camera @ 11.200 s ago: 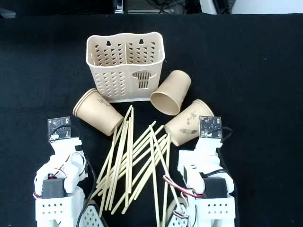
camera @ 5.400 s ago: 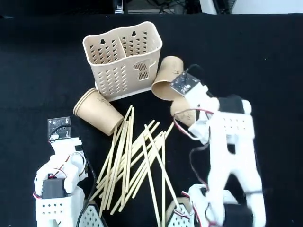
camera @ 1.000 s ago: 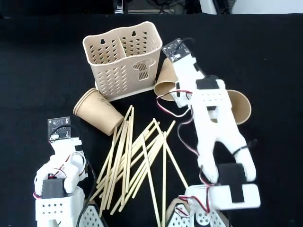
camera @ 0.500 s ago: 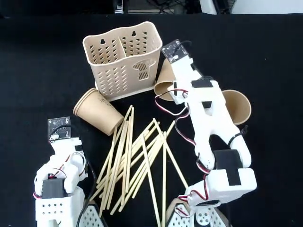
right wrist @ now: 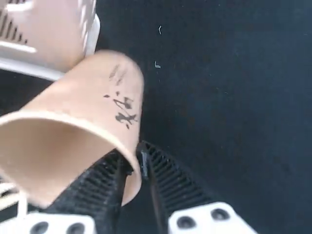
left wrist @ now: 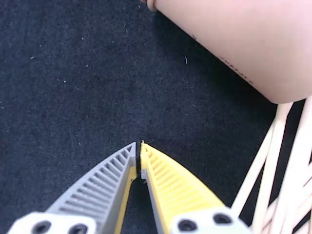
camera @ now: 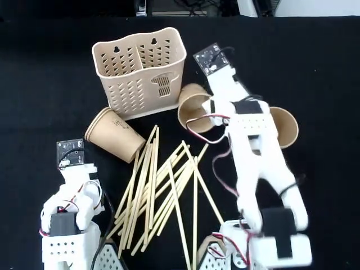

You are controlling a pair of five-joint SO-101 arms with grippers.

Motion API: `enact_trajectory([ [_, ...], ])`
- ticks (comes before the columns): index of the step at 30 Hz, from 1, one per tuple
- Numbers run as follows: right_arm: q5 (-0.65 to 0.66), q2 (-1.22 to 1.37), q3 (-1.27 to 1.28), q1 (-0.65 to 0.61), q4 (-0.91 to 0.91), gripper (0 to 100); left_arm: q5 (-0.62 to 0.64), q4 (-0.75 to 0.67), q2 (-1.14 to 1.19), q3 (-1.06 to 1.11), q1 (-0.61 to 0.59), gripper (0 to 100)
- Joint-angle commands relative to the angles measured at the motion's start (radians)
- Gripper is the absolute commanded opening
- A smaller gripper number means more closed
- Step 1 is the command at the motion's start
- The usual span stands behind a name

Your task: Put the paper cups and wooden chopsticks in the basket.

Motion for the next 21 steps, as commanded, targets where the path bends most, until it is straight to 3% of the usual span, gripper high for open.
enact_trajectory([
  [1, -0.011, -0.191, -0.012, -0.003, 0.117, 1.1, 0.000, 0.006, -0.003, 0.015, -0.004, 3],
  [9, -0.005, -0.527, -0.143, 0.140, 0.399, 1.1, 0.000, 0.006, -0.003, 0.015, -0.004, 3],
  [18, -0.011, -0.584, -0.524, 0.210, 0.763, 1.1, 0.000, 0.006, -0.003, 0.015, -0.004, 3],
  [21, -0.011, -0.550, -0.622, 0.293, 0.867, 1.1, 0.000, 0.006, -0.003, 0.015, -0.004, 3],
])
